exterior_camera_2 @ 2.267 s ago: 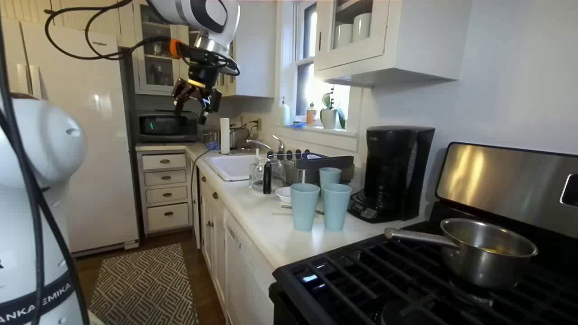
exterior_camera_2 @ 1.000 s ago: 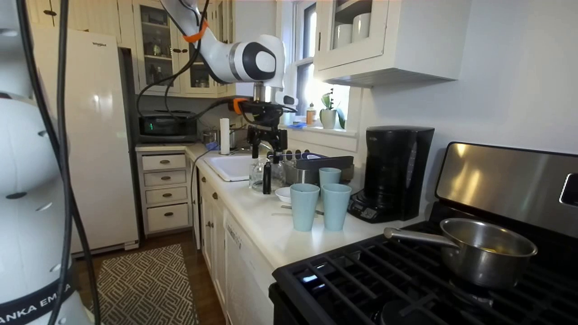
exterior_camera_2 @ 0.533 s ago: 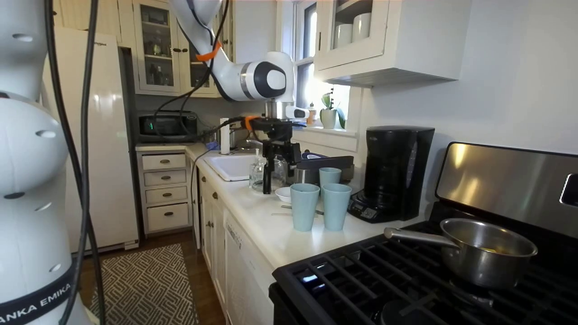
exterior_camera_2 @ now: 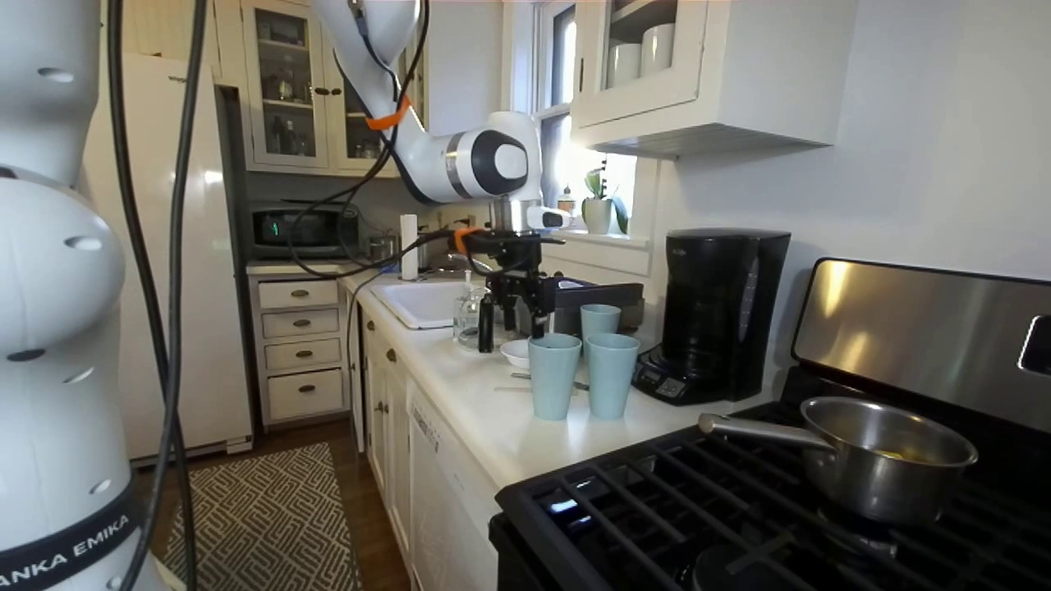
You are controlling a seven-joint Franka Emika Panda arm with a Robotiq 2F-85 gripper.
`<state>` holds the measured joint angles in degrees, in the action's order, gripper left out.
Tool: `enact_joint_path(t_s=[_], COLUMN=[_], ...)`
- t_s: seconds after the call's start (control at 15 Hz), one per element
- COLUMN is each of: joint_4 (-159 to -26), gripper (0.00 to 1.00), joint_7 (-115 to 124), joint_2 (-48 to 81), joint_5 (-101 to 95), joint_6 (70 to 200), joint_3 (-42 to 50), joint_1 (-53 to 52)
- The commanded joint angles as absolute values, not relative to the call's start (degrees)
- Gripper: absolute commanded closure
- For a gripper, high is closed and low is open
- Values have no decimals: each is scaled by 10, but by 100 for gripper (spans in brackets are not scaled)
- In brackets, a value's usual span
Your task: Pick up the grey cup closer to the edge and pour its contents onto the white plate
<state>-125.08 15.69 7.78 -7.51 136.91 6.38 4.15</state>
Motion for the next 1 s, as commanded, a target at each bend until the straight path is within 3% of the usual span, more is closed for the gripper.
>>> enact_joint_path(t_s=[0.0,0.07,0.4,0.47,0.67,0.93], joint_4=[-1244,-1244,-1243,-1242,-1238,-1218], gripper=[51,57,69,90,99,99], joint_7=[177,178,177,176,174,178], joint_2=[89,91,96,96,91,68], joint_5=[-97,-100,-111,-110,-104,-94], joint_6=[1378,1379,1380,1377,1363,1330], joint_3=[70,71,73,73,72,71], joint_1=[38,38,37,38,38,38])
